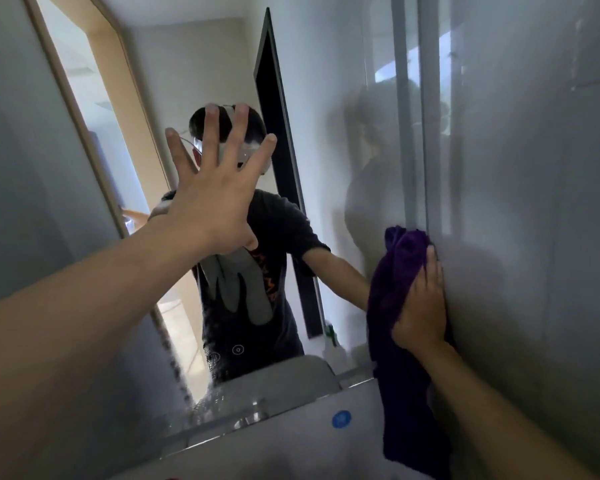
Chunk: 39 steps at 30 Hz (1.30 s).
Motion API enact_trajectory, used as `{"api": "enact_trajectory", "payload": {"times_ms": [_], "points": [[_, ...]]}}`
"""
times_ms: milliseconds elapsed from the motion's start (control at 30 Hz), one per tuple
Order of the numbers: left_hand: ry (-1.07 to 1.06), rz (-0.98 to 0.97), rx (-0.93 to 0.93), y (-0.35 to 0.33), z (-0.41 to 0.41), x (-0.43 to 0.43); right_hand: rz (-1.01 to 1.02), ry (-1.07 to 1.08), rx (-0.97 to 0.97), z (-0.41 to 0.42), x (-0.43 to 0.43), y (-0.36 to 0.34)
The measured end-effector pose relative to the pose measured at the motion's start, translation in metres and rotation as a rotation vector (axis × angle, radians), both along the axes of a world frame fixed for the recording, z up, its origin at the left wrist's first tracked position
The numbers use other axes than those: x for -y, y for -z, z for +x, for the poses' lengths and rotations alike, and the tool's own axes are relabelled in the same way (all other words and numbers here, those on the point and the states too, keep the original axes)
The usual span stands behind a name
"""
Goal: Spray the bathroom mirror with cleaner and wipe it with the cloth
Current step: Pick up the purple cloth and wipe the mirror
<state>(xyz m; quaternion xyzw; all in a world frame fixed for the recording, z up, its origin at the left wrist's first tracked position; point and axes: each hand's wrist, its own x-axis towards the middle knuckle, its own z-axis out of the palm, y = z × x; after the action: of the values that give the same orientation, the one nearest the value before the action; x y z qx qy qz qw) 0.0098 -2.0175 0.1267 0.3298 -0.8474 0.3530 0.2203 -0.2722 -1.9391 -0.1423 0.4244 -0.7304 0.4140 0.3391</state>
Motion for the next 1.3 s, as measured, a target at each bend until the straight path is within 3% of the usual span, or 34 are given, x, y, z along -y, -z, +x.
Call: {"api": "enact_trajectory", "payload": {"times_ms": [400,567,633,800,967,1133,1300], "points": [[0.016,0.028,0.005,0.000,0.000,0.001,-0.329,-0.027,0.615,0.075,0.021,0.054],[-0.002,0.043,0.008,0.000,-0.001,-0.001,-0.258,-0.066,0.772,0.166,0.041,0.029],[-0.004,0.042,0.009,0.000,-0.001,-0.003,-0.223,-0.130,0.687,0.205,0.052,0.011],[-0.032,0.059,0.027,-0.002,0.000,-0.008,0.273,-0.243,-0.204,0.266,0.081,0.017],[-0.023,0.038,0.042,-0.001,0.001,-0.014,0.346,-0.217,-0.595,0.241,0.079,0.033],[0.050,-0.070,-0.019,0.021,0.050,0.002,0.255,-0.266,-0.642,0.205,0.066,0.037],[-0.126,-0.074,-0.106,0.015,0.135,0.044,0.000,-0.227,-0.249,0.194,0.057,0.007]]}}
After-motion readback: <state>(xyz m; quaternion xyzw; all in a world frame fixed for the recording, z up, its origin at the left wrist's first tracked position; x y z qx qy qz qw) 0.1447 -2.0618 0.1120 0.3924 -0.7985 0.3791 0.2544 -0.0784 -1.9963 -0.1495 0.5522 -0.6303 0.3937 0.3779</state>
